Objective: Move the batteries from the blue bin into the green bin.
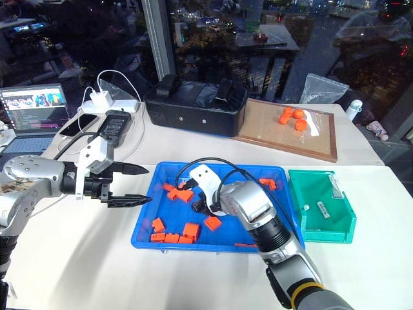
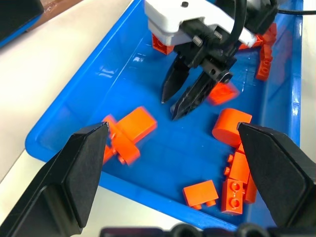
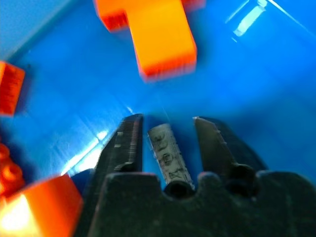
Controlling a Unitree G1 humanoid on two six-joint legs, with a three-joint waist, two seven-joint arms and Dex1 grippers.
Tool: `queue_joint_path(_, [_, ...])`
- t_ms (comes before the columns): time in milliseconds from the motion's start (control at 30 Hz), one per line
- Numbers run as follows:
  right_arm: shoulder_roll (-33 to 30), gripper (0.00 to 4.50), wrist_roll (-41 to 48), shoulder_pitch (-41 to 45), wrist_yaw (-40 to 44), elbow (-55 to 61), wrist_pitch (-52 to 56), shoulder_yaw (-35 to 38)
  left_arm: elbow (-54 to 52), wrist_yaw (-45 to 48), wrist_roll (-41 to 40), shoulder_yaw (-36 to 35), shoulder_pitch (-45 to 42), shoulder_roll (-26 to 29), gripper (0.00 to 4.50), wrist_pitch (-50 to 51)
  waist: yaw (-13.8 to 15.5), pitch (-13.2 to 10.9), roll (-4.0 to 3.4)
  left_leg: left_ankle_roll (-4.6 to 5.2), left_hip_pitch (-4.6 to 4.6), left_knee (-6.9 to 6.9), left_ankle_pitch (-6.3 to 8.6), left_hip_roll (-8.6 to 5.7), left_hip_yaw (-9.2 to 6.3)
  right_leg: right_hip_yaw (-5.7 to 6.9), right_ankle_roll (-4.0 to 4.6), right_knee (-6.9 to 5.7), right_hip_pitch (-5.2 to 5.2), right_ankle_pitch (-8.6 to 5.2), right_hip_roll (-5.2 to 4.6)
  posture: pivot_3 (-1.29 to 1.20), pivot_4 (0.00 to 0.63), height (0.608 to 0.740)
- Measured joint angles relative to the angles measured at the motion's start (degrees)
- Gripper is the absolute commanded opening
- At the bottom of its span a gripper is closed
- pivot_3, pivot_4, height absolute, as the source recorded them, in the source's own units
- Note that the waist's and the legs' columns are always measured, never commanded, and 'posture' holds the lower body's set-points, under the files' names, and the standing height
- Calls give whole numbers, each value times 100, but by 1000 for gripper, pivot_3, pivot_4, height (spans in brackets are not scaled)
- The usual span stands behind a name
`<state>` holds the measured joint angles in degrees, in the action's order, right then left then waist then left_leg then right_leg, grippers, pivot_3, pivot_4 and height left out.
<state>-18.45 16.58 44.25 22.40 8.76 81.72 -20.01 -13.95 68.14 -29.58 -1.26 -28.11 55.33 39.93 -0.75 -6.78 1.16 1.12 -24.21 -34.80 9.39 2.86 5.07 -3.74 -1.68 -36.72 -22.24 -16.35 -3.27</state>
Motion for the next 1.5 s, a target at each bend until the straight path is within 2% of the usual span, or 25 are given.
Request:
queue_joint_path(200, [-940, 720, 55, -111, 257, 395, 33, 158, 190, 16, 36, 163, -184, -233, 4500, -135, -22, 1, 2, 1, 0, 10, 0, 2, 0, -2, 5, 3, 0, -3, 6, 0, 150, 740])
queue_joint_path(333, [-1164, 720, 66, -287, 343, 493, 54, 150, 272, 29, 52, 252, -255, -307, 4500, -236, -44, 0, 3, 1, 0, 11, 1, 4, -2, -5, 6, 2, -3, -4, 8, 0, 150, 740])
queue_joint_path(433, [-1113, 1407, 209, -285, 405, 746, 159, 160, 307, 45, 58, 261, -288, -312, 4500, -256, -48, 0, 3, 1, 2, 10, 1, 5, -6, -6, 6, 1, -2, -4, 9, 0, 150, 740])
queue_joint_path(500, [-1066, 2209, 272, -285, 407, 875, 226, 148, 331, 51, 58, 265, -289, -315, 4500, -256, -33, 0, 4, 1, 0, 8, 1, 4, -7, -5, 5, 2, -2, -5, 7, 0, 150, 740])
queue_joint_path(667, [-1078, 3810, 236, -280, 265, 893, 255, 6, 336, 54, 58, 268, -289, -315, 4500, -256, -1, 0, 4, 1, 0, 5, 1, 2, -5, -4, 4, 4, 0, -5, 4, 0, 150, 740])
queue_joint_path(1033, [-1065, 3810, 199, -443, 54, 876, 490, 43, 335, 50, 122, 306, -289, -317, 4500, -267, -11, 0, 4, 1, -1, 8, 1, 3, -7, -5, 4, 3, -2, -5, 4, 0, 150, 740])
queue_joint_path(1133, [-946, 3141, 173, -575, 0, 805, 376, -21, 333, 40, 122, 322, -295, -361, 4500, -266, -7, 0, 5, 1, -1, 7, 1, 2, -7, -5, 4, 3, -1, -5, 4, 0, 150, 740])
queue_joint_path(1400, [-1112, 334, 155, -618, 100, 811, 32, -212, 333, 28, 111, 321, -311, -390, 4500, -261, -3, 1, 6, 1, 1, 6, 1, 2, -8, -4, 3, 4, 1, -5, 4, 0, 150, 740])
queue_joint_path(1500, [-1444, 239, 180, -578, 283, 919, -5, -359, 345, 38, 60, 318, -376, -463, 4500, -244, 8, 1, 7, 1, -1, 5, 1, 1, -8, -4, 2, 6, 1, -6, 2, 0, 150, 740])
